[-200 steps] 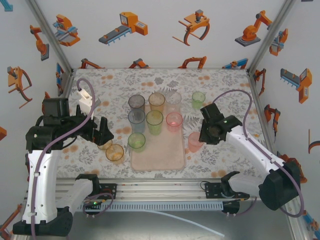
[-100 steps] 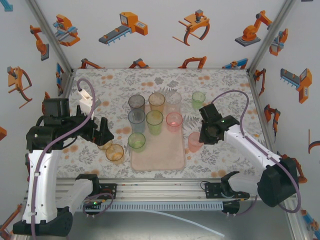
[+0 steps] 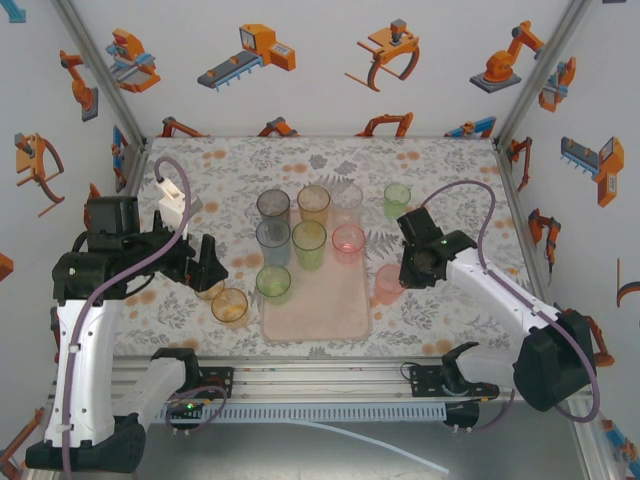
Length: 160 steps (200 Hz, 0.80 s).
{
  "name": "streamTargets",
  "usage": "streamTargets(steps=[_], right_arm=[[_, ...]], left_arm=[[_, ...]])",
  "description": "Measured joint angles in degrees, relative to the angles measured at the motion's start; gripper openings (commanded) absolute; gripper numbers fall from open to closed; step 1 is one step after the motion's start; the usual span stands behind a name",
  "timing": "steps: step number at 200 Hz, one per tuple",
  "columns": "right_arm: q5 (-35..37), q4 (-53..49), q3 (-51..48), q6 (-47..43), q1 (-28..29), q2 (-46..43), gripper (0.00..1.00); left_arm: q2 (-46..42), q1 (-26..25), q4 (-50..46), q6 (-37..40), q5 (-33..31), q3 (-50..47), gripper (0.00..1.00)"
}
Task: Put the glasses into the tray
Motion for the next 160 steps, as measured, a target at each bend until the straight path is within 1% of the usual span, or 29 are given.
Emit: streamTargets(steps=[68,160], right_arm=[[0.2,0.0,0.0,-0.7,0.0,0.2,0.03],[1.3,-3.0,2.0,-2.0,0.0,-0.9,0.00]], left_arm=[[0.0,0.0,0.0,0.0,0.0,0.0,0.97],[0.0,0.0,0.0,0.0,0.0,0.0,0.97]])
